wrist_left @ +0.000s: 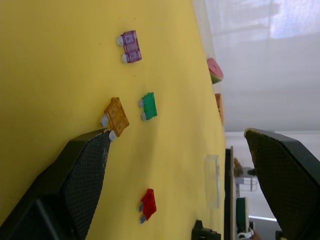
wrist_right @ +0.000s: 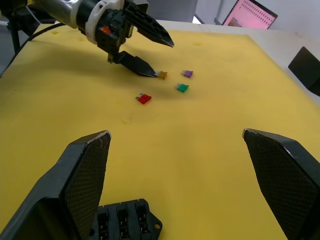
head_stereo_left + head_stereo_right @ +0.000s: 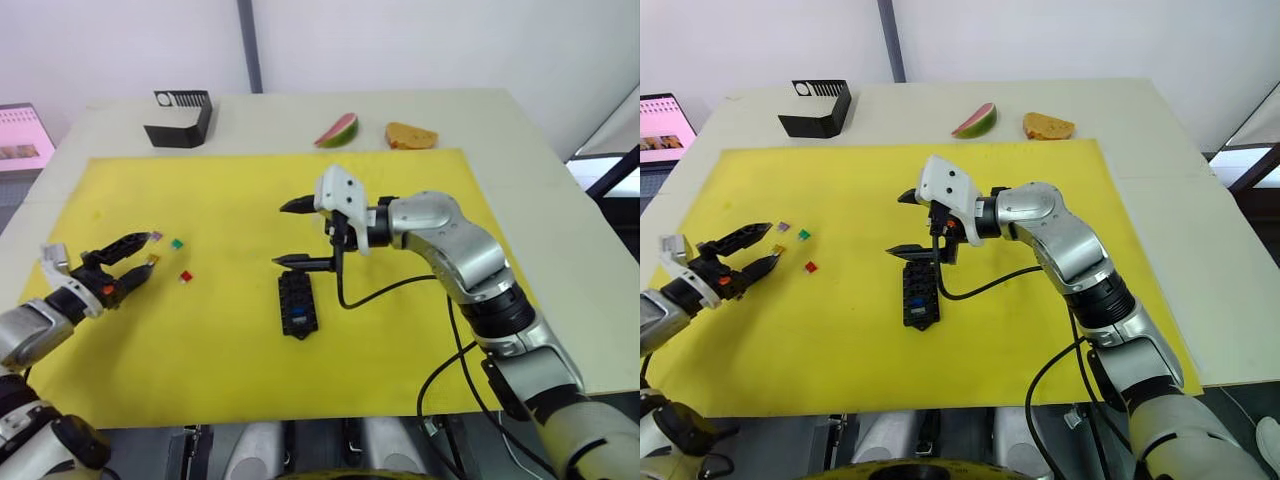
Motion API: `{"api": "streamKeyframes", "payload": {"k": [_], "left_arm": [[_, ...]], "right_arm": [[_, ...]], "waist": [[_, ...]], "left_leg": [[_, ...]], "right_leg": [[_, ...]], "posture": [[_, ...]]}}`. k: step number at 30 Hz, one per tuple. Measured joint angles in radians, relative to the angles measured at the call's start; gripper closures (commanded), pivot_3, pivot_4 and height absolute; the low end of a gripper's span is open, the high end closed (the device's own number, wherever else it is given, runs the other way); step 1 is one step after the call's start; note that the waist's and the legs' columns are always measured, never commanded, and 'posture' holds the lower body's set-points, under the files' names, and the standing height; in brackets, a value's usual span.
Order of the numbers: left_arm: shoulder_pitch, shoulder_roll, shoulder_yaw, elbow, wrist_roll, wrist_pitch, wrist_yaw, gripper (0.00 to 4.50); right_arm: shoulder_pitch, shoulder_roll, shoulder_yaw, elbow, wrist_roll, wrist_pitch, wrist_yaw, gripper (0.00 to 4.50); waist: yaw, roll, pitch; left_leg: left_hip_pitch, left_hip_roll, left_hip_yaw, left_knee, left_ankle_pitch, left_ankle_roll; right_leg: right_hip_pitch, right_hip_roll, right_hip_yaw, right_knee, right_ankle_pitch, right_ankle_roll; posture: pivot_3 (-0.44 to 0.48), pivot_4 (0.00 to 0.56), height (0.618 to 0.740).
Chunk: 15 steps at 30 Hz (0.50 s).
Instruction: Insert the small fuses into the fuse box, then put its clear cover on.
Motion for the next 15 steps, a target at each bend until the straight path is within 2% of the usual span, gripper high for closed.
{"api": "streamKeyframes", "payload": {"k": [8,15], "left_arm": [[0.015,0.011,-0.024,0.048,-0.003,-0.040,-0.062,0.00],[0.007,0.076,-0.076,0.149,0.049,-0.062,-0.180,0.00]], "right_arm": [[-0.002,-0.001,0.000,-0.006,-0.001,0.000,0.030,0.04],[-0.004,-0.008,0.000,-0.006,-0.010,0.003,0.045,0.04]], "waist": [[0.002,0.000,0.000],[-0.001,0.000,0.000]], "left_leg": [[0.000,0.000,0.000,0.000,0.000,0.000],[0.000,0.000,0.000,-0.001,0.000,0.000]], "right_leg": [[0.000,0.000,0.000,0.000,0.000,0.000],[0.000,0.000,0.000,0.000,0.000,0.000]], "posture": [[0.000,0.150,0.740],[0.000,0.150,0.740]]}}
